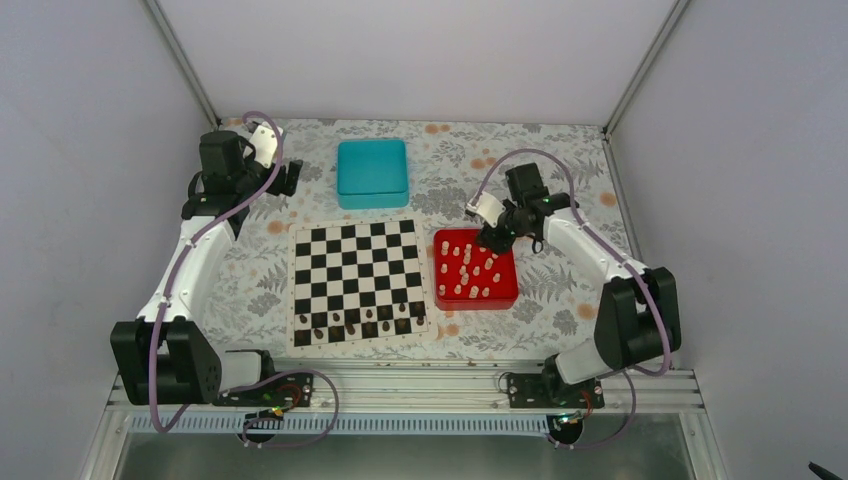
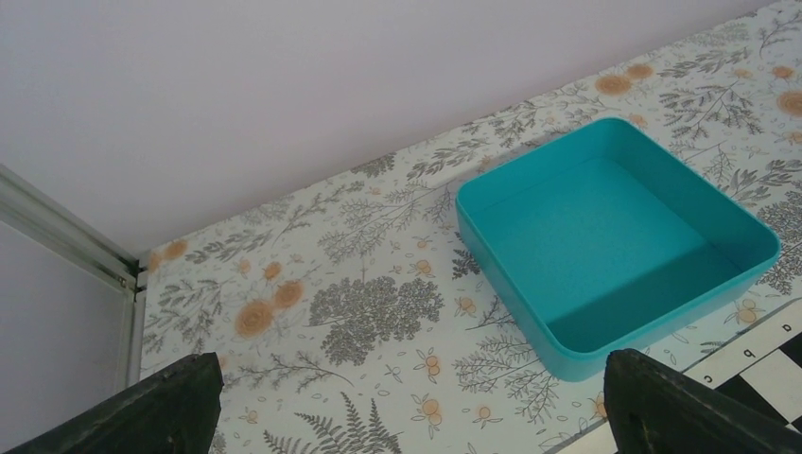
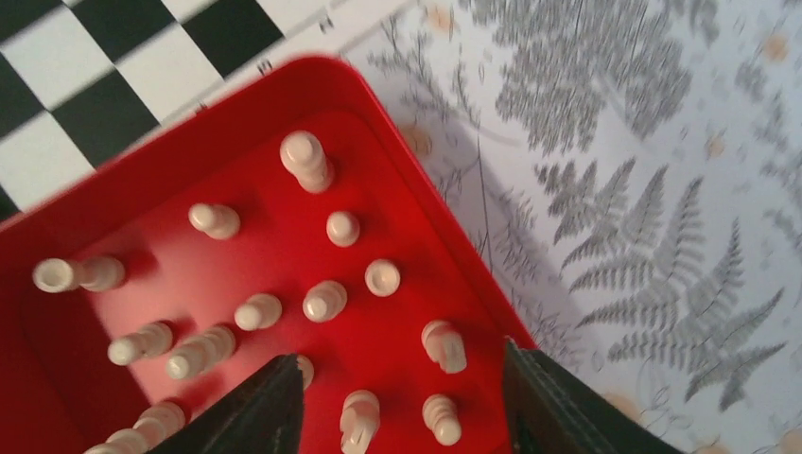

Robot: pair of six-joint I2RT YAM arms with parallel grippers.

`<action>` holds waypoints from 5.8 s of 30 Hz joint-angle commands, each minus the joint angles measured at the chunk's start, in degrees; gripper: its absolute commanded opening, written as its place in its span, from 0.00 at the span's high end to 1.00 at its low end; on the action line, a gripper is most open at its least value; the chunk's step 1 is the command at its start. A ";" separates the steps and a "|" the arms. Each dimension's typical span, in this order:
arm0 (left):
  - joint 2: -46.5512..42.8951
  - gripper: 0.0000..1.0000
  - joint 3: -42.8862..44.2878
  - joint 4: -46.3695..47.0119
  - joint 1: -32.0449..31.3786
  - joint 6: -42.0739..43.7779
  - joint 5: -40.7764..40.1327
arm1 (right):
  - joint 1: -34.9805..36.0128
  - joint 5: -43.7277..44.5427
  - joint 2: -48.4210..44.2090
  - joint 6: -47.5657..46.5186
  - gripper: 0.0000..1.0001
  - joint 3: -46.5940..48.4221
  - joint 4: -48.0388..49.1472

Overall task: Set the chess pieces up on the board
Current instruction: Pick up the chess piece from the storage box, then place the chess piece on the chessboard, then pick up the chess piece from the storage box.

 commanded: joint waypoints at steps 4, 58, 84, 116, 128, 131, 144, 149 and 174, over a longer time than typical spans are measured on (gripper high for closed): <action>-0.46 0.00 -0.66 1.15 -0.26 1.02 -1.28 | -0.07 4.49 3.21 1.59 0.53 -2.09 2.03; -0.13 0.00 -0.34 0.30 -0.20 2.04 -0.34 | 3.56 5.78 7.41 1.35 0.96 14.89 -9.03; -0.68 0.00 -1.12 0.81 -0.18 2.99 0.54 | 21.64 1.82 45.36 3.27 0.96 55.56 -14.44; -1.89 0.00 -2.47 0.79 0.89 3.23 2.54 | 22.43 8.54 56.15 1.69 0.93 63.06 -21.93; -1.62 0.00 -2.65 0.88 1.29 3.54 3.03 | 22.43 7.75 56.33 2.38 0.84 62.86 -20.08; -1.63 0.00 -2.71 0.79 1.45 3.66 3.39 | 22.43 7.08 53.77 2.29 0.67 62.44 -20.33; -1.62 0.00 -2.50 0.54 1.62 3.88 3.78 | 16.37 9.93 28.56 2.57 0.51 46.25 -23.83; -1.23 0.00 -2.49 0.76 1.73 3.89 4.19 | 8.90 11.52 15.07 -0.80 0.53 27.88 -21.24; -0.18 0.00 -3.17 0.78 1.84 4.37 3.05 | 6.41 3.58 13.15 -0.10 0.57 7.52 -8.62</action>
